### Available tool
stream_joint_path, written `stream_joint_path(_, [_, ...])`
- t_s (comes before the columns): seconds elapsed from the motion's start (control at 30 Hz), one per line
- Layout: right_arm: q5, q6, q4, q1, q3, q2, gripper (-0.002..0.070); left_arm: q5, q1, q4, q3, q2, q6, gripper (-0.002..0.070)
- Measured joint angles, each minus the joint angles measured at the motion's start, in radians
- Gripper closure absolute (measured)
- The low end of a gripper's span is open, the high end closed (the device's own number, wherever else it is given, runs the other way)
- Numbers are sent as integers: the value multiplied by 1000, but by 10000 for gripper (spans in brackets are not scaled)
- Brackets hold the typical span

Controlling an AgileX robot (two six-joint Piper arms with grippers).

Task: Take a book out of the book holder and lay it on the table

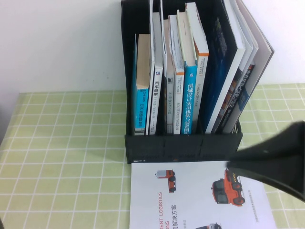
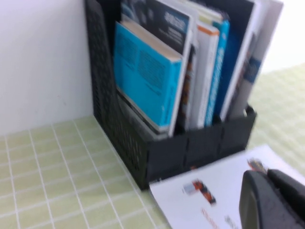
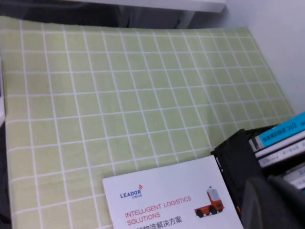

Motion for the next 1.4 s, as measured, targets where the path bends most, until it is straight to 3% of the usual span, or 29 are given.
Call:
stream_joint_path(0.23, [-182,256,-171,-66,363,-214,678,-188,0,0,191,-147,-59,678])
stream_joint_path(0.43, [-222,613,-471,-114,636,-366,678,-205,0,-2,289,-149,-64,678])
stream_joint_path(0.53, [-223,705,-568,-115,702,-433,678,-210,0,0,297,-149,-64,678])
stream_joint_path(1.4, [-218,739,-621,-115,718,-471,678,-218,0,0,307,-149,-66,677])
